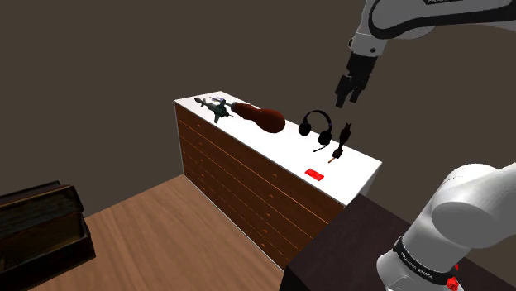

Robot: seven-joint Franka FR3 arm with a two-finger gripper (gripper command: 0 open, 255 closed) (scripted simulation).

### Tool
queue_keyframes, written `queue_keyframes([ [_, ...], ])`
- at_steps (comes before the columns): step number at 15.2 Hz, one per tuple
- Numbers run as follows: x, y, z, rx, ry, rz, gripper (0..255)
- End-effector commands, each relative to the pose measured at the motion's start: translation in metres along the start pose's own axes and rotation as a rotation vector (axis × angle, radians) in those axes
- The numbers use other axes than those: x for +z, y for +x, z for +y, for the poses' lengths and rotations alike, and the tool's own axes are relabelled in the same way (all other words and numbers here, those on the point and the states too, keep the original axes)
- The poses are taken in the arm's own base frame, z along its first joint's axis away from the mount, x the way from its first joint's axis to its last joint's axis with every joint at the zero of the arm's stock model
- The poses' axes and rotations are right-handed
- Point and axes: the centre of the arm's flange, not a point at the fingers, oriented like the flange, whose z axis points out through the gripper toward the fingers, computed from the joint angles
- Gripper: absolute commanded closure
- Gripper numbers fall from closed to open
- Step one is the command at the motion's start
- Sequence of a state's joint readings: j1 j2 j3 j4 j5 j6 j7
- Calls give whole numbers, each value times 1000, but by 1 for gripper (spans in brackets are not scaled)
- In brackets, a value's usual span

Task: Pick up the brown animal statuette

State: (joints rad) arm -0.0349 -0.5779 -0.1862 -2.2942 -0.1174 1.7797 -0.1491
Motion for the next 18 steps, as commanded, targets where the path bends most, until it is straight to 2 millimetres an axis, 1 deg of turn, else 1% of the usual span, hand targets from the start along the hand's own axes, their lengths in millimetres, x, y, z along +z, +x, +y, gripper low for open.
queue_keyframes([
  [1, 16, 12, 22, 1, -11, -19, 0],
  [9, 72, 52, 101, 9, -50, -95, 0],
  [18, 135, 91, 193, 18, -94, -181, 0],
])
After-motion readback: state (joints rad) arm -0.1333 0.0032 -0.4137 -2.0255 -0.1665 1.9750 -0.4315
